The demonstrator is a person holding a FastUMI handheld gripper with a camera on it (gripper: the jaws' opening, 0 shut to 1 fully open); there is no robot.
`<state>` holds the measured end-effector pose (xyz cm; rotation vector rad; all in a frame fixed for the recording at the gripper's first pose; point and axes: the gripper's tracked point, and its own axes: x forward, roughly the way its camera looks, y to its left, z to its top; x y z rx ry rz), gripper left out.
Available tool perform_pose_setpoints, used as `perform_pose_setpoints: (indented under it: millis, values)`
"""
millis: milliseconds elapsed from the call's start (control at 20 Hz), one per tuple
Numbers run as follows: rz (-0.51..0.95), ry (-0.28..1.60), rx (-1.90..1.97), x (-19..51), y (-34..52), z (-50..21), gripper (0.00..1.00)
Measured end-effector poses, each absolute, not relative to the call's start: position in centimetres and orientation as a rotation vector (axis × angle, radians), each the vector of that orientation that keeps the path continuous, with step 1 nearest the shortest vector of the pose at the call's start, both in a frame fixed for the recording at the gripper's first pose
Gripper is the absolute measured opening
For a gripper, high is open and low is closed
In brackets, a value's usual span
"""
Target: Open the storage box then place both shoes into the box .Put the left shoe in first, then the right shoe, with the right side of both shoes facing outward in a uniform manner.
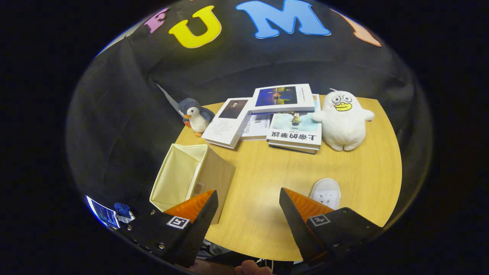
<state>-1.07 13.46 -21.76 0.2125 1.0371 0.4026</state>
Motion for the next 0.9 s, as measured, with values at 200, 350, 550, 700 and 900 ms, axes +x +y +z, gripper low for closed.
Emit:
perform_pose_setpoints:
  millis: [200,350,550,700,900]
  values:
    - [0.320,1.042,0.253,-2.3,8.9,-24.2,0.98]
    - [0.249,1.065,0.285,-3.6,5.5,-26.5,0.98]
    - [0.149,1.119,0.369,-5.9,1.7,-29.3,0.98]
    - [0.085,1.149,0.405,-6.9,-0.8,-32.1,0.97]
    - [0.066,1.193,0.350,-8.2,-2.9,-36.0,0.96]
